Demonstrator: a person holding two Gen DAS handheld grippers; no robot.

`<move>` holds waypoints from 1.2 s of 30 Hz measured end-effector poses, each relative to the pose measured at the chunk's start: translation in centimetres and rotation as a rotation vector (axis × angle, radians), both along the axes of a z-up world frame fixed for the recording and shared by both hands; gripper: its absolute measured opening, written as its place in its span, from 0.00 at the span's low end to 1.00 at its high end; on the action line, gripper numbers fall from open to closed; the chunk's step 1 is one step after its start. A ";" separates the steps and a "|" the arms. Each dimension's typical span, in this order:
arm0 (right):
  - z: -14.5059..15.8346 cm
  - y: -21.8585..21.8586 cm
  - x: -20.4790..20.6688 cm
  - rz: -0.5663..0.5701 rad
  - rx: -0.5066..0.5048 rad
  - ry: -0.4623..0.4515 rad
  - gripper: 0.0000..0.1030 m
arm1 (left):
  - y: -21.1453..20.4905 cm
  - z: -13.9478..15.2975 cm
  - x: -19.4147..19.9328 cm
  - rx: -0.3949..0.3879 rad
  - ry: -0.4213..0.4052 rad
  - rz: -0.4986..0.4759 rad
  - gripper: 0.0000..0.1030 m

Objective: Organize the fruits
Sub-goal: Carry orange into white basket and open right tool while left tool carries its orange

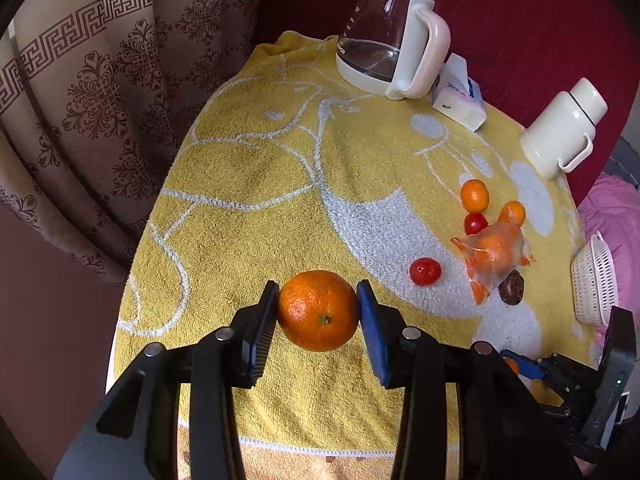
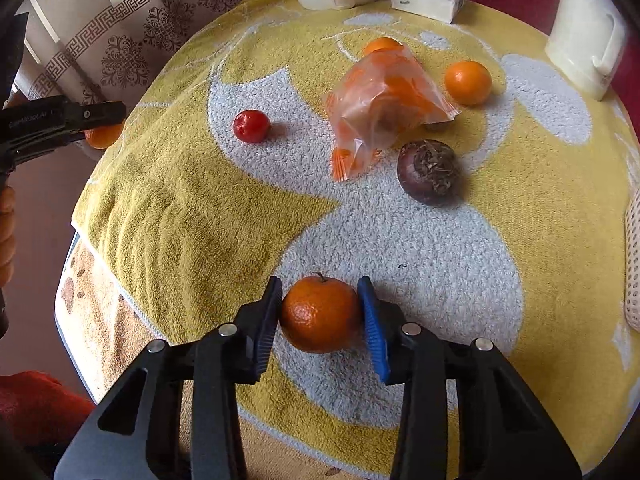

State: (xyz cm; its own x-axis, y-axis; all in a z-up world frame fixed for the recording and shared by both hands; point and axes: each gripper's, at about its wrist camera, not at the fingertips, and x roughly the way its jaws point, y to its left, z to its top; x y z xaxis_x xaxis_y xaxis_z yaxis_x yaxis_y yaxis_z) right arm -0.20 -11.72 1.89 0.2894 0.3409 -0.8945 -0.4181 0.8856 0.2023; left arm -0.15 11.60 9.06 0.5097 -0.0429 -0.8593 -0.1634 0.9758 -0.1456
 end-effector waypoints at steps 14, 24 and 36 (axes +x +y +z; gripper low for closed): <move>8.1 -8.9 0.4 -0.152 0.113 -0.167 0.38 | -4.8 4.3 -2.0 0.026 -0.069 0.005 0.39; 11.5 -20.5 0.2 -0.357 0.122 -0.288 0.38 | -10.4 7.5 -3.6 0.043 -0.135 -0.009 0.39; 8.6 -29.8 1.2 -0.452 0.068 -0.266 0.38 | -16.4 9.4 -6.7 0.053 -0.178 0.005 0.39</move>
State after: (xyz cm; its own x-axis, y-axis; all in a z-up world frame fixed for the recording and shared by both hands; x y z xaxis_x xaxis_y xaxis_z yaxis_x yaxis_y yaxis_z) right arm 0.97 -41.55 10.49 0.6350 0.1843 -0.7502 -0.0427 0.9780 0.2042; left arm -6.83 -4.85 18.49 0.6541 0.0029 -0.7564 -0.1448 0.9820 -0.1215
